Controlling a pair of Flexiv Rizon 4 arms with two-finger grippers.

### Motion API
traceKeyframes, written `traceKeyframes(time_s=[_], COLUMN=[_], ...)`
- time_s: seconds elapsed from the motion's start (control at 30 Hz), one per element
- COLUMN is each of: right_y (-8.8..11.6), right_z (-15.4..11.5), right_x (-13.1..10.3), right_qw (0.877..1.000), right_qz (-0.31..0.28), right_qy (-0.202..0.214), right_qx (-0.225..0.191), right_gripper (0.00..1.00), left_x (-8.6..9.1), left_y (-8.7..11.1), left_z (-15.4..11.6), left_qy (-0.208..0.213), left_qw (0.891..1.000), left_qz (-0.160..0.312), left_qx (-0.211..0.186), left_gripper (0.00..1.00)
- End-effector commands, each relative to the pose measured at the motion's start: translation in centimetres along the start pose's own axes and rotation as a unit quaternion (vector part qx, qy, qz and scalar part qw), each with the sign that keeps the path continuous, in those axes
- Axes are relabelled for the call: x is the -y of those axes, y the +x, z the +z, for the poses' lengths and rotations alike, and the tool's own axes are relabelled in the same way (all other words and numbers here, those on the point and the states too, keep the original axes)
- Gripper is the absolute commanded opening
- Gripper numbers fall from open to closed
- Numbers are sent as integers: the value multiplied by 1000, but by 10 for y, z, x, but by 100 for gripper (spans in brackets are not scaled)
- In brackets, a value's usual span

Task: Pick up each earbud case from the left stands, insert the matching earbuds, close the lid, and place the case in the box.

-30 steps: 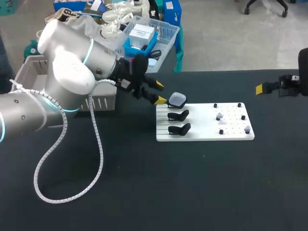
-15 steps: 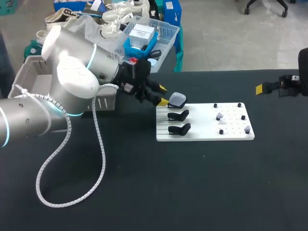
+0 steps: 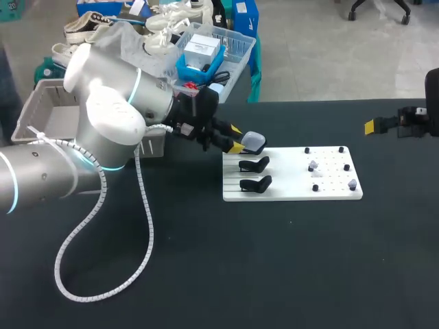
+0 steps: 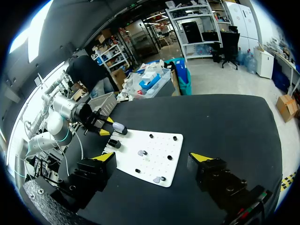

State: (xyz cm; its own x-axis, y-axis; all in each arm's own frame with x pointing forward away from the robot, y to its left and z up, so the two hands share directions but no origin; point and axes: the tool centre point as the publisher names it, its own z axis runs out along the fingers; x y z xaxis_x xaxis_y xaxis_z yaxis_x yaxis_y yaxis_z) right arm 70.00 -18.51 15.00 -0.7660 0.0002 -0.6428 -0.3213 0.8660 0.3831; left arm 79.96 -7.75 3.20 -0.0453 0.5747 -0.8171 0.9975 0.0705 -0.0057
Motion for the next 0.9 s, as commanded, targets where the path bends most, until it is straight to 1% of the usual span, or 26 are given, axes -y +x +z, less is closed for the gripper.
traceKeyframes(time_s=[0.03,0.33,0.43,0.8,0.9], right_y=[0,0,0,0,0], right_z=[0,0,0,0,0], right_x=[0,0,0,0,0], right_qw=[1000,1000,1000,1000,1000], right_qz=[0,0,0,0,0], right_qy=[0,0,0,0,0], right_qx=[0,0,0,0,0], right_gripper=[100,100,100,100,100], left_x=[-2,-2,-4,-11,-11], left_y=[0,-2,-2,0,0], left_z=[6,13,14,17,18], left_qy=[-4,-6,-6,-15,-14], left_qw=[1000,1000,1000,1000,1000], left_qz=[1,4,4,-5,-8], left_qx=[4,5,5,4,5], left_gripper=[47,44,43,44,42])
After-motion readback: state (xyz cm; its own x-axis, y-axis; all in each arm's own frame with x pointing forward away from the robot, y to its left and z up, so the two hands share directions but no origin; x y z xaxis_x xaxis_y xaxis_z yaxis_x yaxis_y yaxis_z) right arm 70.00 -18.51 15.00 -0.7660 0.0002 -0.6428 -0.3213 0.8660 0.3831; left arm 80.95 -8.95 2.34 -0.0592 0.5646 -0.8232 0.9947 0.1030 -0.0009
